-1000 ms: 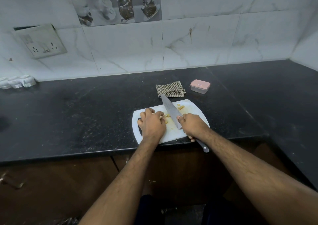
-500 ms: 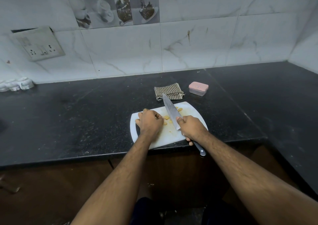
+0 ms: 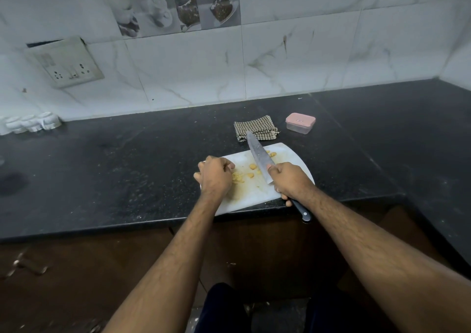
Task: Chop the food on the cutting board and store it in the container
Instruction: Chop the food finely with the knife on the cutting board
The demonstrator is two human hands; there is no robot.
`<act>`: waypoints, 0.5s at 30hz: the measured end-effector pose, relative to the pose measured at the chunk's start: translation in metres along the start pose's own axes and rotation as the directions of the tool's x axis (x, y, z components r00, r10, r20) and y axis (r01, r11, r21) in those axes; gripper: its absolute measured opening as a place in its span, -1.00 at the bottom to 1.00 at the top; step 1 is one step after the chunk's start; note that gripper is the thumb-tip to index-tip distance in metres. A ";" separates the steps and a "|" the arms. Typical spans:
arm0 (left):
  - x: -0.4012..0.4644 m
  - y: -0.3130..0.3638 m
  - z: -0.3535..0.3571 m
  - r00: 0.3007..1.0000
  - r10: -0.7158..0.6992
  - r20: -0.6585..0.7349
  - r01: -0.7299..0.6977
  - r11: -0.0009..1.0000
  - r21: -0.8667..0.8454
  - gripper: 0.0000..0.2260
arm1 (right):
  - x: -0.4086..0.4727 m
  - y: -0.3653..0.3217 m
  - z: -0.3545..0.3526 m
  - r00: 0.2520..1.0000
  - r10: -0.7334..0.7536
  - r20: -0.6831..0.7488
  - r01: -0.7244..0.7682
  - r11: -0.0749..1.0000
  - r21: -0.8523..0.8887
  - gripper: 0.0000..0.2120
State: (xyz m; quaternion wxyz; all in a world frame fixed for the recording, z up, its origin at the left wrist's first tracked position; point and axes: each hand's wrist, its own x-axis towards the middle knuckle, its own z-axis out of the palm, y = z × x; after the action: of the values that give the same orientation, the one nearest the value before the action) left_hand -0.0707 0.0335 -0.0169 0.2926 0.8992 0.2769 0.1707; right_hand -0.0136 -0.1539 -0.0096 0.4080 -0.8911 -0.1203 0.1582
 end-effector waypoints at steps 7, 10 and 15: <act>-0.021 0.016 0.016 0.985 0.156 0.073 -0.162 0.984 0.078 -0.81 | -0.001 -0.002 0.001 1.000 -0.008 -0.001 0.008 1.000 -0.023 -0.62; -0.026 0.020 0.021 0.984 0.167 0.067 -0.176 0.974 0.146 -0.79 | -0.002 -0.003 0.000 1.000 -0.006 -0.007 0.006 0.999 -0.050 -0.62; -0.028 0.019 0.022 0.991 0.133 -0.012 -0.129 0.978 0.165 -0.84 | -0.005 -0.005 -0.001 1.000 0.004 -0.006 -0.005 0.997 -0.082 -0.61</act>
State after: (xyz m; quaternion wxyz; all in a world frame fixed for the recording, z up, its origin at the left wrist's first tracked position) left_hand -0.0753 -0.0057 -0.0264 0.2027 0.9344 0.2337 0.1767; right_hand -0.0179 -0.1530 -0.0041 0.3710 -0.9079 -0.1235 0.1512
